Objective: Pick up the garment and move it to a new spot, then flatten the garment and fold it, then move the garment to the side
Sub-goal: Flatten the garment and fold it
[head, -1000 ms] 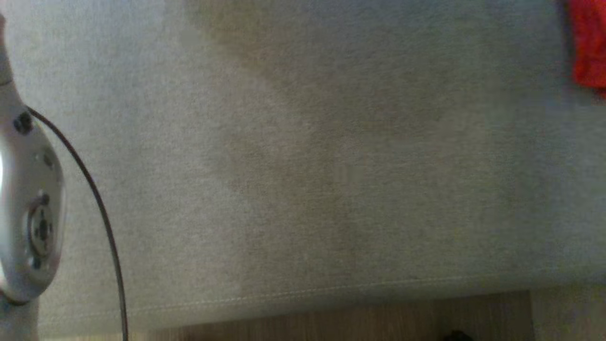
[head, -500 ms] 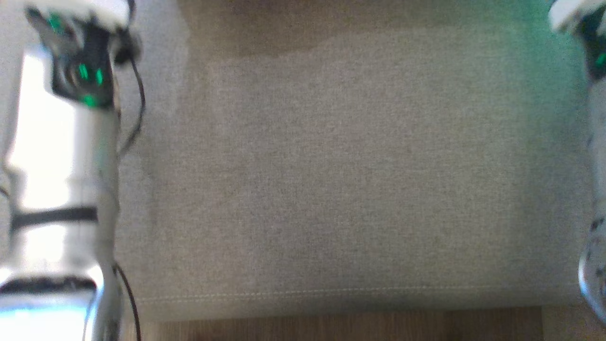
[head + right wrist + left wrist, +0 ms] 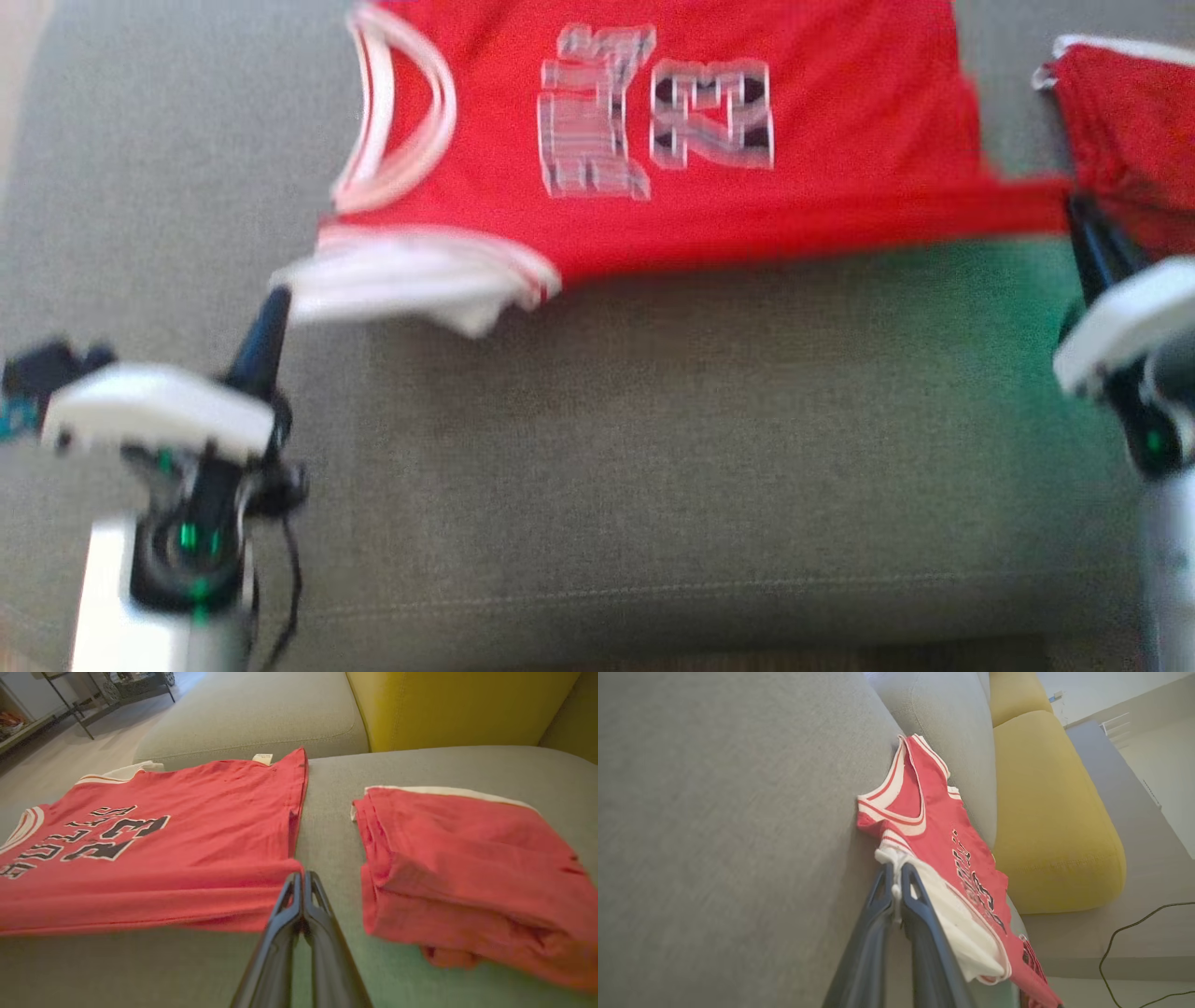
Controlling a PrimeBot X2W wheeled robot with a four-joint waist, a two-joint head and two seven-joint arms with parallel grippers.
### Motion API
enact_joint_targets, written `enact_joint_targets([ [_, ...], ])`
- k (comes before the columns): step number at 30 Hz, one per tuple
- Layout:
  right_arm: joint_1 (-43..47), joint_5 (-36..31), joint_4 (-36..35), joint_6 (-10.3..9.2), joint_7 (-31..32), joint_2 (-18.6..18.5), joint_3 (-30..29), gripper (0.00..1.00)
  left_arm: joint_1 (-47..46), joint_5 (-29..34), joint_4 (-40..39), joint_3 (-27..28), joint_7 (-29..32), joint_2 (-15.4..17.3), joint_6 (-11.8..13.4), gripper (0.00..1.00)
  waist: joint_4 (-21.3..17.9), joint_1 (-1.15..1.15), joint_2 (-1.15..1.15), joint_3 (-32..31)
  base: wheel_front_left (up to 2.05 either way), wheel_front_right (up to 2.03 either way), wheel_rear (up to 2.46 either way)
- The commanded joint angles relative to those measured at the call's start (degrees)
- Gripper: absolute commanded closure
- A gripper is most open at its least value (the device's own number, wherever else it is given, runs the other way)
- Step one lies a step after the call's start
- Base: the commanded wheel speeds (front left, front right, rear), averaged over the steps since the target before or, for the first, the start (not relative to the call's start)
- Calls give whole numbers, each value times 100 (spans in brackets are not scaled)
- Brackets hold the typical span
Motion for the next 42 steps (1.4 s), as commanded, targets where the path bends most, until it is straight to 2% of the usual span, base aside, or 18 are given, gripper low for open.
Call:
enact_joint_targets([
  [1,58,33,-316,-3,36,-22,4,100,19,-23,-326,309,-9,124,63,100,-19,1,0,-136,0,0,0],
  [6,1235,92,-1643,-3,490,344,-383,100,1273,-238,-1597,297,48,-77,576,100,-12,1,0,-287,0,0,0],
  [10,1779,106,-2465,-3,841,555,-527,100,1728,-408,-2222,149,-2,-156,893,100,-19,1,0,-272,0,0,0],
  [13,1811,44,-2675,-3,1028,639,-530,100,1645,-443,-2315,4,-105,-180,1056,100,-42,1,0,-219,0,0,0],
  [17,1576,-143,-2558,-3,1155,668,-458,100,1195,-514,-2092,-236,-302,-198,1175,100,-53,1,0,-102,0,0,0],
  [21,1200,-229,-2212,-3,1137,694,-392,100,563,-692,-1551,-414,-636,-207,1190,100,-57,1,0,63,0,0,0],
  [27,562,-300,-1622,-3,889,668,-325,100,-400,-830,-552,-643,-1112,-209,1036,100,-85,1,0,322,0,0,0],
  [35,-152,-299,-896,-3,319,605,-145,100,-1061,-784,176,-527,-1491,-207,789,100,-164,1,0,567,0,0,0],
  [36,-208,-303,-791,-3,251,604,-137,76,-1105,-844,224,-493,-1520,-208,730,56,-163,1,0,580,0,0,0],
  [37,-208,-303,-791,-3,251,604,-137,76,-1105,-844,224,-493,-1520,-208,730,56,-163,1,0,580,0,0,0],
  [38,-253,-308,-695,-3,185,604,-131,42,-1145,-905,264,-497,-1515,-208,644,17,-159,1,0,589,0,0,0],
  [39,-291,-306,-617,-3,113,602,-117,0,-1172,-926,319,-532,-1488,-208,584,0,-152,1,0,595,0,0,0],
  [42,-334,-324,-528,-3,-312,551,-39,0,-1221,-863,426,-610,-1514,-180,420,0,-131,1,0,587,0,0,0],
])
